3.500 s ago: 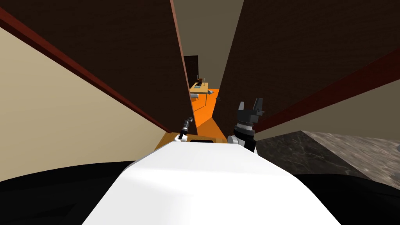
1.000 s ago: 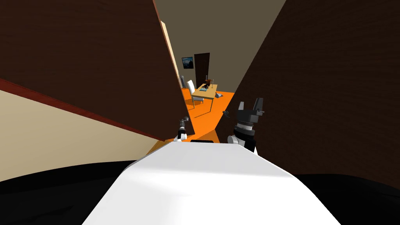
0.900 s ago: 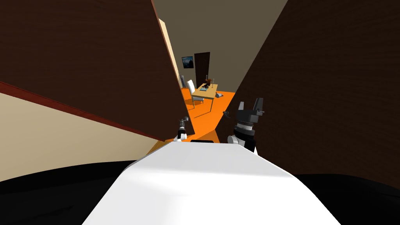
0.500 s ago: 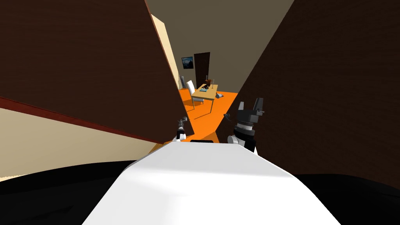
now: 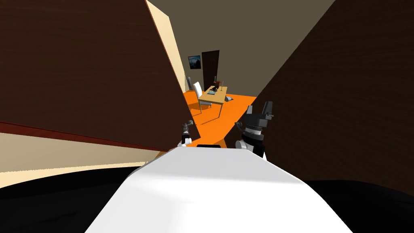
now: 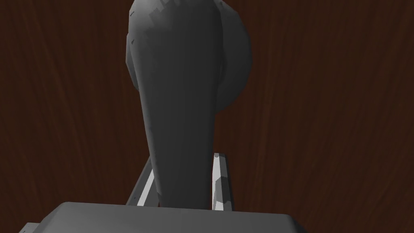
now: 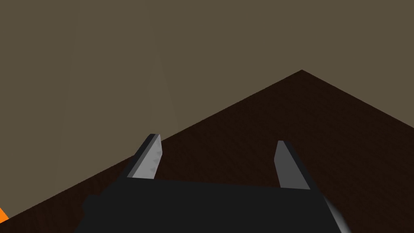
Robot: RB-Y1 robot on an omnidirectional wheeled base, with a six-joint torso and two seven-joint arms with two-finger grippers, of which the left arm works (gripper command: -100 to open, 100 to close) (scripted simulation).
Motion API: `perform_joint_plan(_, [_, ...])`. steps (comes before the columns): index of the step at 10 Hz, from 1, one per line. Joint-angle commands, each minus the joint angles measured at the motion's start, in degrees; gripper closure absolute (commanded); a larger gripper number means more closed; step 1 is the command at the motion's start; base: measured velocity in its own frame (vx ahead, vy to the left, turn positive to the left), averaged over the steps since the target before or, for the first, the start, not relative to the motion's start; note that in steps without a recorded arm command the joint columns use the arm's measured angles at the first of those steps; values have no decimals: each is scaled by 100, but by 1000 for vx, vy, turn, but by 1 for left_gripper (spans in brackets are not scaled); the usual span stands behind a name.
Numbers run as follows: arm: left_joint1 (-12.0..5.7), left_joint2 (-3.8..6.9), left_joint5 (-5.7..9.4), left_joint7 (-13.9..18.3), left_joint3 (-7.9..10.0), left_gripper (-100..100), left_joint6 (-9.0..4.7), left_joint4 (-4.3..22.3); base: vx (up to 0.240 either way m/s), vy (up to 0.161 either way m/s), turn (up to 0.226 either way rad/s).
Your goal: Push the door open
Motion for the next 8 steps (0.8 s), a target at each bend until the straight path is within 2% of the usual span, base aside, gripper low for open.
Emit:
perform_joint_plan(1, [-105,141,61,-30,121,100,-121,182,142,-1,50])
perform_joint_plan(5, [-115,141,227,-239,419,100,-157,158,197,-17,73])
perform_joint_plan(7, [-121,96,321,-357,586,100,-177,145,244,-7,69])
perform_joint_plan(8, [-121,96,321,-357,586,100,-177,145,176,15,23])
